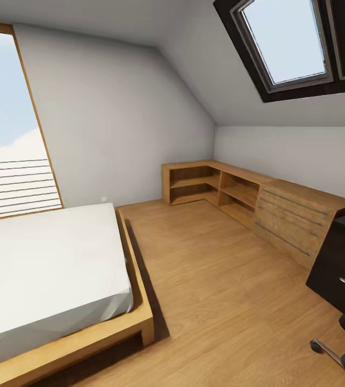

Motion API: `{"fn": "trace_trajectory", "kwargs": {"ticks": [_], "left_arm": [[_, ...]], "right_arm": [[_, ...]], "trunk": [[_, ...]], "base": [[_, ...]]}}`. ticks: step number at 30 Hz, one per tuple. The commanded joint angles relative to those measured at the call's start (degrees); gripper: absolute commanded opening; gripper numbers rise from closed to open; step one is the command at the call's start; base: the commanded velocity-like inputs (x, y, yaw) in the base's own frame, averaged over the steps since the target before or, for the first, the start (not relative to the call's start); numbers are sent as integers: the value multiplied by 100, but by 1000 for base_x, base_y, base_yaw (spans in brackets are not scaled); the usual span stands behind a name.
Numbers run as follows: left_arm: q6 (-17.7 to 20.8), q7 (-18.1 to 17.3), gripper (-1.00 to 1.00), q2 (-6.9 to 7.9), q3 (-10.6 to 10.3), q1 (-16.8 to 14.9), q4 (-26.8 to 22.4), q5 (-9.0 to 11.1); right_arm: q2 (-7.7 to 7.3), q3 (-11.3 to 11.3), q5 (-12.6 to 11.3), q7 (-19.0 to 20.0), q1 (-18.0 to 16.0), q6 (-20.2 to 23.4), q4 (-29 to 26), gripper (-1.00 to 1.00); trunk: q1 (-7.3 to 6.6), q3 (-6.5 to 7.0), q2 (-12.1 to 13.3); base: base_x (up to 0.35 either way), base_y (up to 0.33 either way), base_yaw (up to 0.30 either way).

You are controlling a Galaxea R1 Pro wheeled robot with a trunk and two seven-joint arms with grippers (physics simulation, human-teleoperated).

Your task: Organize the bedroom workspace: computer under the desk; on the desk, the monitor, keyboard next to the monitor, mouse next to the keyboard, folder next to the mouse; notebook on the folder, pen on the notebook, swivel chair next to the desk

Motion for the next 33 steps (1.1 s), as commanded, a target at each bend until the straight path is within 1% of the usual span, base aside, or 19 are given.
{"fn": "trace_trajectory", "kwargs": {"ticks": [1, 2, 4, 8, 10, 13, 16, 20, 21, 24, 25, 27, 28, 30, 31, 32, 33], "left_arm": [[33, -33, 100, -33, -17, 14, -33, -32], [32, -64, 100, -65, -17, 12, -65, -33], [31, -65, 100, -130, -17, 13, -105, -34], [35, -68, 100, -252, -17, 144, -128, -35], [37, -53, 100, -252, -17, 155, -130, -32], [37, -13, 100, -246, 0, 166, -135, -15], [29, -16, 100, -243, 9, 166, -195, 3], [38, -5, 100, -225, 9, 166, -324, 7], [42, 2, 100, -226, 9, 166, -1540, 6], [52, 11, 100, -223, 9, 173, -1934, 7], [56, 17, 100, -222, 9, 174, -2086, 8], [55, 21, 100, -221, 9, 171, -2280, 8], [55, 22, 100, -221, 9, 170, -2346, 8], [49, 20, 100, -218, 9, 164, -2547, 9], [41, 19, 100, -204, 21, 161, -2649, 9], [31, 19, 100, -190, 34, 161, -2682, 14], [-8, 15, 100, -154, 88, 159, -2717, 54]], "right_arm": [[33, -12, -8, -18, 2, -4, 16, 100], [65, -11, -8, -18, 0, -4, 17, 100], [130, -10, -8, -18, 2, -5, 17, 100], [258, -7, 1, -14, -8, -8, -36, 100], [316, -3, 5, -7, -9, -8, -40, 100], [319, -25, 1, -2, -10, -14, -50, 100], [325, -9, 22, 0, -10, -108, -94, 100], [287, 4, 40, -41, -10, -236, -224, 100], [282, 3, 40, -45, -10, -1502, -1009, 100], [276, -4, 38, -89, -15, -1627, -1482, 100], [282, -9, 37, -134, -21, -1658, -1767, 100], [294, -16, 28, -220, -43, -1684, -2146, 100], [297, -18, 23, -253, -68, -1688, -2239, 100], [299, -22, 12, -376, -256, -1695, -2407, 100], [289, -28, 8, -453, -459, -1695, -2432, 100], [284, -31, 6, -480, -568, -1701, -2404, 100], [275, -36, 6, -519, -769, -1725, -2265, 100]], "trunk": [[0, -3, -1], [0, -3, -1], [-44, 33, 79], [-131, 105, 239], [-175, 141, 320], [-241, 195, 440], [-307, 249, 560], [-395, 321, 721], [-417, 339, 761], [-483, 392, 881], [-505, 410, 921], [-549, 446, 1001], [-571, 464, 1042], [-615, 500, 1122], [-637, 518, 1162], [-659, 536, 1202], [-680, 554, 1242]], "base": [[0, 0, 0], [0, 0, 0], [0, 0, 0], [0, 0, 0], [0, 0, 0], [0, 0, 0], [0, 0, 0], [0, 0, 0], [0, 0, 0], [0, 0, 0], [0, 0, 0], [0, 0, 0], [0, 0, 0], [0, 0, 0], [0, 0, 0], [0, 0, 0], [0, 0, 0]]}}
